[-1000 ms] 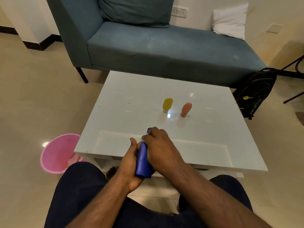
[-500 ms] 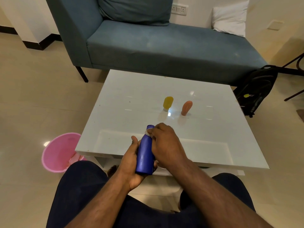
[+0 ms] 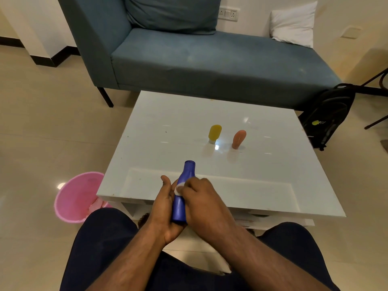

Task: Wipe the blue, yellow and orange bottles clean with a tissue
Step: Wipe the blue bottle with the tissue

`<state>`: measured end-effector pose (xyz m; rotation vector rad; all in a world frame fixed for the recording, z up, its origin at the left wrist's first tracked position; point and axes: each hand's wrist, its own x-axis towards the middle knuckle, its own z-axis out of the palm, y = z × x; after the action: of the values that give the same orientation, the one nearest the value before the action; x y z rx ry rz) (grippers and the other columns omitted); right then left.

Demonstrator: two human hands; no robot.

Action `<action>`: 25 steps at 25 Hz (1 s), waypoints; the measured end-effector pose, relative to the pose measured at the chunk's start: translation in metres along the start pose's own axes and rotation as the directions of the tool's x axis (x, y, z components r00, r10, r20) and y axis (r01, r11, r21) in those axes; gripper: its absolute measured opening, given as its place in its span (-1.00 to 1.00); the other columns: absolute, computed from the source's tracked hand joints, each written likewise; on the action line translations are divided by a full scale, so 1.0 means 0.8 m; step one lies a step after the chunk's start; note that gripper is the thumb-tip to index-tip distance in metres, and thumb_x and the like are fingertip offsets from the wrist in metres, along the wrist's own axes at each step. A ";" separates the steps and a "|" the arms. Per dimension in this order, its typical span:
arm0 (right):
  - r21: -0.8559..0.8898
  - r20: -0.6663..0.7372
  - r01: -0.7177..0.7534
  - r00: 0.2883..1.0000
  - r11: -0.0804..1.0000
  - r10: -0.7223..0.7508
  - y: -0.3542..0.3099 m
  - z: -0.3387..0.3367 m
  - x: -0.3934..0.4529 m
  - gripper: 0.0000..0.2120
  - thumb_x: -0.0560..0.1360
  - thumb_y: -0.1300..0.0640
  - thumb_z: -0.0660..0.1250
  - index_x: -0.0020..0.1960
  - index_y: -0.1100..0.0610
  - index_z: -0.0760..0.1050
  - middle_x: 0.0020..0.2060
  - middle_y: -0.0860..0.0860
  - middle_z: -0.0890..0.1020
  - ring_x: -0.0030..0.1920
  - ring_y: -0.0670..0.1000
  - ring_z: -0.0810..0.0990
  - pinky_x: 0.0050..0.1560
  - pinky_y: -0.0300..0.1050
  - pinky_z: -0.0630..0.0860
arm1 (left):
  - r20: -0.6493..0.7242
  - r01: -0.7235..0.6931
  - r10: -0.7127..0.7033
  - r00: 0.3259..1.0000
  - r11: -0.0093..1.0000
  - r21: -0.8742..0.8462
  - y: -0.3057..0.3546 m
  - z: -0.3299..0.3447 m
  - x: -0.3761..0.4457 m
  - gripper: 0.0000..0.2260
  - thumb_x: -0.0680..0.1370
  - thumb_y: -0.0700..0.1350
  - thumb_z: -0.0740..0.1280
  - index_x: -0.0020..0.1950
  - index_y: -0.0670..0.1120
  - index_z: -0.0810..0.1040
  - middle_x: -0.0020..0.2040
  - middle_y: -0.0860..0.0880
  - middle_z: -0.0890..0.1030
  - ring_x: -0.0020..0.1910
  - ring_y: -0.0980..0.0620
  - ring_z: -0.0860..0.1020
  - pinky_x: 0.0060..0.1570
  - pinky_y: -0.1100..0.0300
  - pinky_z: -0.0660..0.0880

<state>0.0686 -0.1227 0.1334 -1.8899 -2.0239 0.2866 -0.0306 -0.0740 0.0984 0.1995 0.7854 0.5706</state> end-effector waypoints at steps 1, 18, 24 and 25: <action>0.015 0.019 0.023 1.000 1.000 -0.024 -0.002 -0.002 -0.009 -0.67 0.44 0.15 0.39 0.20 0.04 0.50 0.06 -0.01 0.55 0.01 0.02 0.47 0.03 -0.11 0.50 | 0.010 -0.004 0.004 1.000 1.000 0.002 0.000 -0.001 0.000 -0.36 0.56 0.37 0.14 0.31 -0.11 0.61 0.08 -0.23 0.69 -0.03 -0.17 0.70 -0.07 -0.07 0.61; 0.110 0.014 -0.006 1.000 0.994 0.005 -0.020 0.000 -0.036 -0.75 0.45 0.20 0.32 0.11 0.02 0.55 -0.03 -0.05 0.56 -0.04 -0.01 0.47 0.01 -0.17 0.49 | 0.003 0.037 -0.037 0.999 0.999 -0.010 0.001 -0.007 0.007 -0.38 0.55 0.28 0.30 0.35 -0.21 0.55 0.06 -0.19 0.65 -0.03 -0.11 0.65 0.12 -0.02 0.55; 0.126 -0.080 -0.130 0.987 0.983 0.141 -0.007 0.000 -0.021 -0.75 0.46 0.20 0.33 0.12 0.04 0.56 0.00 -0.03 0.57 -0.01 -0.01 0.47 0.03 -0.17 0.49 | 0.005 0.029 -0.029 1.000 1.000 -0.005 -0.001 -0.008 0.012 -0.48 0.57 0.21 0.31 0.31 -0.20 0.56 -0.02 -0.17 0.68 -0.12 -0.08 0.68 -0.09 0.03 0.65; 0.102 -0.041 -0.080 0.996 0.992 0.085 -0.017 0.003 -0.029 -0.74 0.44 0.21 0.34 0.11 0.03 0.56 -0.02 -0.04 0.57 -0.04 -0.01 0.47 0.03 -0.18 0.49 | 0.002 0.023 -0.023 1.000 1.000 -0.008 0.000 -0.008 0.012 -0.47 0.57 0.21 0.31 0.31 -0.20 0.56 -0.01 -0.16 0.68 -0.13 -0.07 0.67 -0.08 0.04 0.64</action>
<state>0.0559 -0.1471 0.1337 -1.9038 -1.8689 0.3564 -0.0302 -0.0690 0.0881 0.1835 0.7823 0.5514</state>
